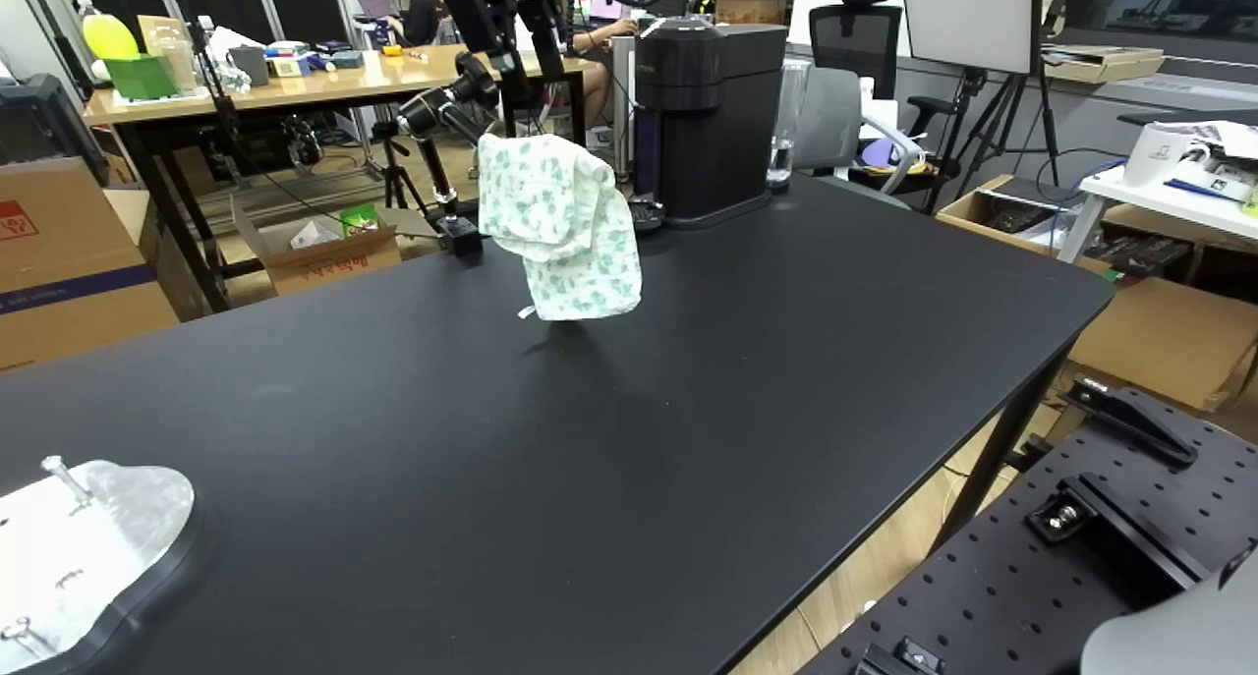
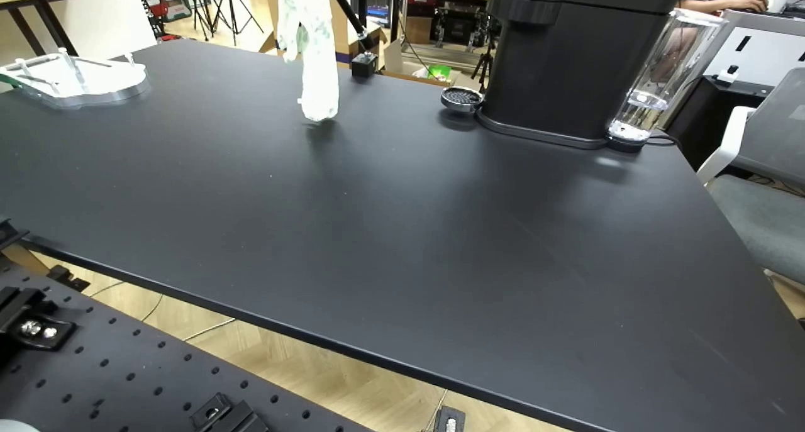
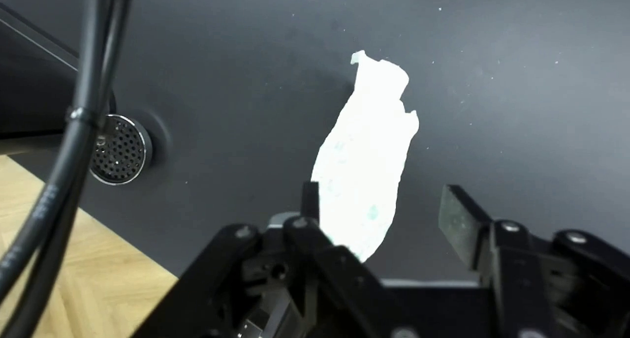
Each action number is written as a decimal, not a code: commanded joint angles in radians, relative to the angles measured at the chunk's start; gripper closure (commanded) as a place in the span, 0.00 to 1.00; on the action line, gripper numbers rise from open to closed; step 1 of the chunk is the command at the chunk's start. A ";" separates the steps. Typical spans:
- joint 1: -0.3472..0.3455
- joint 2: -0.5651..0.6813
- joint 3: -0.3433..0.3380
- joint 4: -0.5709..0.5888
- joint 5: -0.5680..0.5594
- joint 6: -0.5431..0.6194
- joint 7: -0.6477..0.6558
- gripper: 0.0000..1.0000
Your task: Put the cloth on the table
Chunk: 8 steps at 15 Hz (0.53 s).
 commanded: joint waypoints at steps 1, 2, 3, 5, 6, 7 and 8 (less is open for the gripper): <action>-0.006 0.028 0.000 0.004 0.059 -0.002 0.053 0.03; -0.008 0.041 0.003 0.014 0.093 -0.009 0.062 0.01; -0.010 0.051 0.004 0.020 0.127 -0.015 0.070 0.00; -0.011 0.068 0.001 0.027 0.167 -0.013 0.084 0.00; -0.012 0.076 -0.001 0.032 0.182 -0.014 0.091 0.00; -0.013 0.082 -0.003 0.034 0.190 -0.013 0.101 0.00; -0.015 0.088 -0.006 0.037 0.195 -0.013 0.109 0.00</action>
